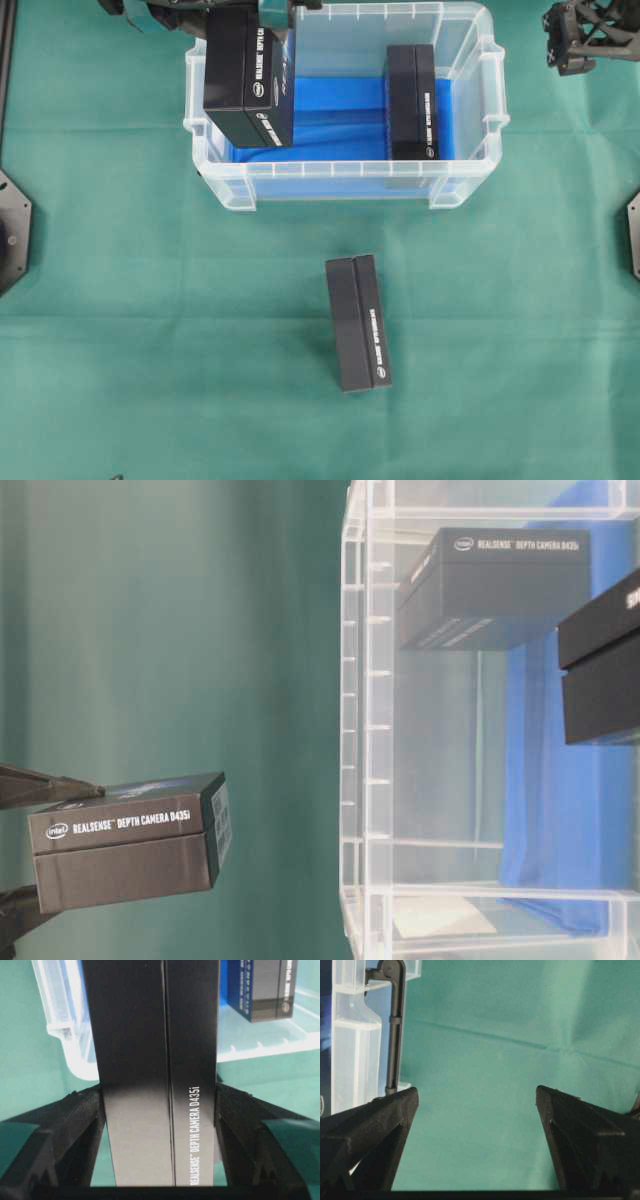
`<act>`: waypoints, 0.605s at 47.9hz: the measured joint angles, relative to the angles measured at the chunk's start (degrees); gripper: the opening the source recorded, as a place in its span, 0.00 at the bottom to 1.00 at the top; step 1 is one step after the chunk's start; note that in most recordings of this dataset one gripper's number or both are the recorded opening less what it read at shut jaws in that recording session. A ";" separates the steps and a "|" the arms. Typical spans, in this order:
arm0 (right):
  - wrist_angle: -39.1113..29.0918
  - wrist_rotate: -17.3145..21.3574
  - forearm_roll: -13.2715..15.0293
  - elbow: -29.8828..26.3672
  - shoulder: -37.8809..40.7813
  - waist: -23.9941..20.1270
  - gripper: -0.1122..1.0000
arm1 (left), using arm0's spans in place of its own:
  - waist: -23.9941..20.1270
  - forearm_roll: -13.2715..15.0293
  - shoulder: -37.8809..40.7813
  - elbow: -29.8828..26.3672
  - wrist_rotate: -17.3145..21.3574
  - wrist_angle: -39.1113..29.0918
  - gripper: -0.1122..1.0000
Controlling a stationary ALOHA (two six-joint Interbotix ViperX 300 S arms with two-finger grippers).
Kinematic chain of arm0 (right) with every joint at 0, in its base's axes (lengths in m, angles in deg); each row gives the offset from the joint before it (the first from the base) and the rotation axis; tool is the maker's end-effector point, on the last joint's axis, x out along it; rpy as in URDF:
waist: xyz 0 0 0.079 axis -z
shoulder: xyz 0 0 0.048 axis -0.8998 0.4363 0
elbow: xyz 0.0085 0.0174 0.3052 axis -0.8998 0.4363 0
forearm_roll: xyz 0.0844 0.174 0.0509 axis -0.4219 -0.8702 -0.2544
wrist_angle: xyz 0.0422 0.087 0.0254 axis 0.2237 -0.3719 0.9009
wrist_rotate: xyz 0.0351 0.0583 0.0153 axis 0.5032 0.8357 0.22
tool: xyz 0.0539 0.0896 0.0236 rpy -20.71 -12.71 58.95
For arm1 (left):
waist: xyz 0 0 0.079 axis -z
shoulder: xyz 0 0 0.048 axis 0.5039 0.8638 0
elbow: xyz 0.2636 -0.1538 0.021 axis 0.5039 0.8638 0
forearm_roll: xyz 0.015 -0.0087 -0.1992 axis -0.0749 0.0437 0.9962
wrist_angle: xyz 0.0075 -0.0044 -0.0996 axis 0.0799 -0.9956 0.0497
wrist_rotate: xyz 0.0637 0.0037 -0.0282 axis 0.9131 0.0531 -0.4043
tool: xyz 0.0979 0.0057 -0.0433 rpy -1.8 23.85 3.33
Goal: Take out the box from the case.
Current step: 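Carry the box forward and left of the first box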
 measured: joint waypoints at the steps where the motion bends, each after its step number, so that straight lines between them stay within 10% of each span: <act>1: 0.09 0.00 0.00 0.00 0.00 0.00 0.94 | 0.00 0.00 0.00 0.00 0.00 0.09 0.64; 29: 0.09 0.00 0.00 0.00 0.00 0.00 0.94 | 0.18 0.00 0.09 0.88 -0.26 0.00 0.65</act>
